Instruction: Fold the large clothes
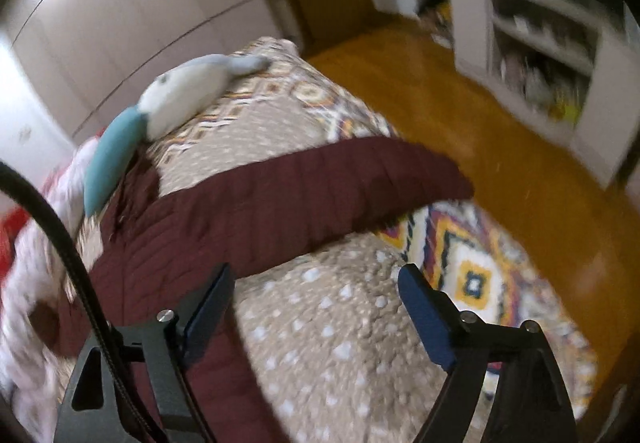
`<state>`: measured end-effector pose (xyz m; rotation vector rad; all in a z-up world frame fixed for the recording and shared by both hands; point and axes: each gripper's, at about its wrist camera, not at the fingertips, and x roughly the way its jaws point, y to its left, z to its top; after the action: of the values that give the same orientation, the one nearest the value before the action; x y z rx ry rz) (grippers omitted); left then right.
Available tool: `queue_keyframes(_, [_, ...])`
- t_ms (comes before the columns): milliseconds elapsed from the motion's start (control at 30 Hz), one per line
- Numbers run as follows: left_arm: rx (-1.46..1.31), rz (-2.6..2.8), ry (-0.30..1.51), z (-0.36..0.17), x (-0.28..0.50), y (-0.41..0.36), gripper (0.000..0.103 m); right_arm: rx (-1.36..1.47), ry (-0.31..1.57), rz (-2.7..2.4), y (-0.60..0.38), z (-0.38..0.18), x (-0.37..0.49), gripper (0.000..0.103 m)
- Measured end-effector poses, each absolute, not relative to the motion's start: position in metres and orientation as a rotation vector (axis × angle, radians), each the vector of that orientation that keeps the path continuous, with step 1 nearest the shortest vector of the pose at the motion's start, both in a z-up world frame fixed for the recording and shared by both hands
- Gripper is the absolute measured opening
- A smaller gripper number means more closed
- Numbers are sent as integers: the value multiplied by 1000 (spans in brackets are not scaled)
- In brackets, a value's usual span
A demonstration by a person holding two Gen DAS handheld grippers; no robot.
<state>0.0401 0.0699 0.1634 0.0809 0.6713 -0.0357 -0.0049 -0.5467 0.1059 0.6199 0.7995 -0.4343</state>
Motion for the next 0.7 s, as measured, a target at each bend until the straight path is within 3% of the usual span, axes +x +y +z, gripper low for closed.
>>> queue_keyframes(200, [43,-67,780,84,72,34,90,896,777,-473,-618,23,13,84])
queue_keyframes(567, [68,-59,893,4,92,7,90,1025,662,-552,-687,-12,55,82])
queue_keyframes(633, [60,-57,890,5,92,9,90,1027,663,-578,-695,-10,58,62])
queue_keyframes(700, [58,-57,885,12,91,10,90,1013,674,-597,-700,-4,60,23])
